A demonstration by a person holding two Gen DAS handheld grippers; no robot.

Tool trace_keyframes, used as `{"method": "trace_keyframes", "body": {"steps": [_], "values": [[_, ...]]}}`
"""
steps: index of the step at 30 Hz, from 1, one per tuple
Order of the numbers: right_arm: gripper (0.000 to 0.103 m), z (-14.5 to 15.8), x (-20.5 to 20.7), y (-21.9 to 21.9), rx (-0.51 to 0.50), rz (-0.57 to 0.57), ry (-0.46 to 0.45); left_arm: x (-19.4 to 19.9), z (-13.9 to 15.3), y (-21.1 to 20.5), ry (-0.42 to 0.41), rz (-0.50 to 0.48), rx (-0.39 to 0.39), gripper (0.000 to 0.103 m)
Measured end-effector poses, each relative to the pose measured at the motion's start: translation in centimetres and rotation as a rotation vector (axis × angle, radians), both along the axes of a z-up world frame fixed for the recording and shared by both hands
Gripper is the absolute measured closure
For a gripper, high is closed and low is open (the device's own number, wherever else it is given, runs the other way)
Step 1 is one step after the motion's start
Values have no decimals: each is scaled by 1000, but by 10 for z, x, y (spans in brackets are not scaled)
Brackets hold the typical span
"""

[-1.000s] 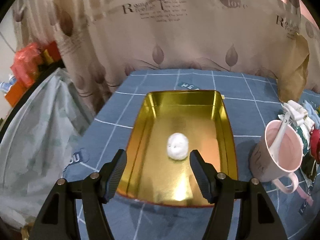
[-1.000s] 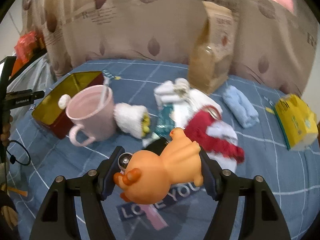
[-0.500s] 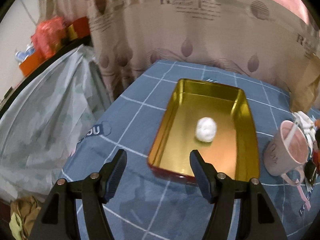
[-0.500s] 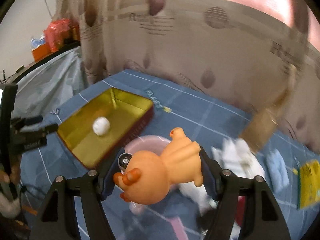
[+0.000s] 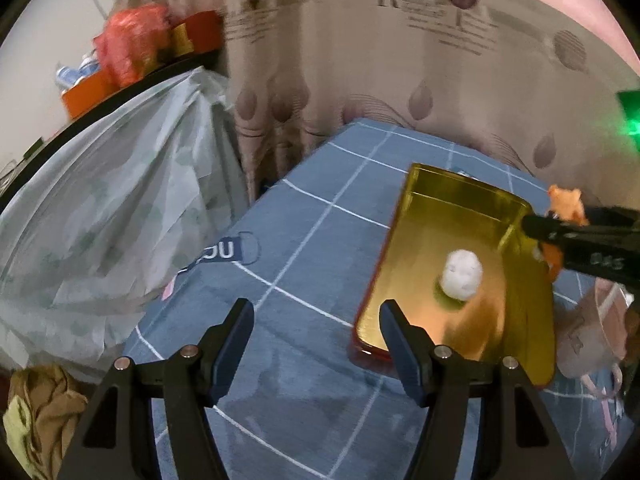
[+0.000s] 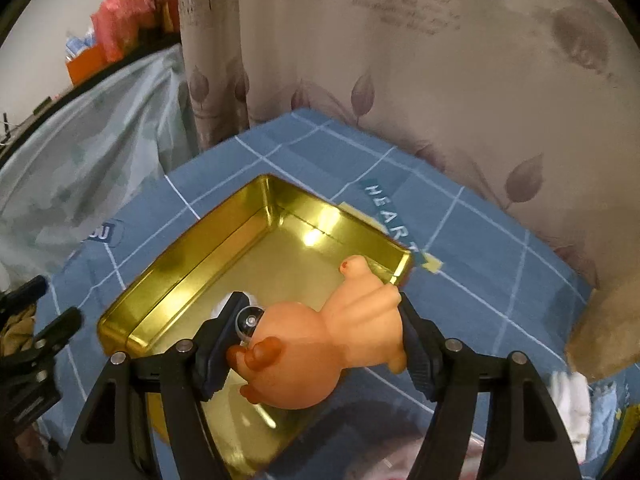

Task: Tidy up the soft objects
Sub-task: 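Carry the orange rubber toy into the gold tray and release it with the right gripper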

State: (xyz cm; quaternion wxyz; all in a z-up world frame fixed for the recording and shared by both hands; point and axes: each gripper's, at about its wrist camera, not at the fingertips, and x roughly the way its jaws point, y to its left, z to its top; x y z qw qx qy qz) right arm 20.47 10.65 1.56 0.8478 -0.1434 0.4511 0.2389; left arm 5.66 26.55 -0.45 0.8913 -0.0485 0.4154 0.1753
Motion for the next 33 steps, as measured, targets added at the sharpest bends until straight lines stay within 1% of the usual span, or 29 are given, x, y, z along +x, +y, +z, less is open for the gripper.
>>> {"method": "trace_keyframes", "body": {"steps": [2, 8, 12, 17, 20, 23, 27, 31, 33], "values": [[35, -9, 6, 10, -26, -2, 8, -1, 0, 6, -6, 28, -1, 36], [33, -29, 27, 25, -64, -27, 40, -3, -2, 19, -19, 74, -49, 36], [32, -44, 34, 30, -77, -42, 77, -3, -1, 19, -28, 61, -59, 36], [30, -54, 37, 34, -102, -56, 83, -1, -2, 11, -25, 26, -53, 36], [26, -53, 38, 37, -98, -54, 85, 0, -2, 8, -27, 15, -57, 36], [25, -54, 39, 38, -107, -65, 81, -1, -1, 6, -37, -1, -71, 36], [25, -51, 38, 36, -91, -81, 87, 0, 0, 4, -44, -14, -78, 36], [19, -30, 28, 32, -57, -72, 39, -1, 1, 1, -47, -28, -73, 36], [19, -14, 21, 29, -38, -67, 8, -2, 1, -1, -48, -33, -62, 36]]}}
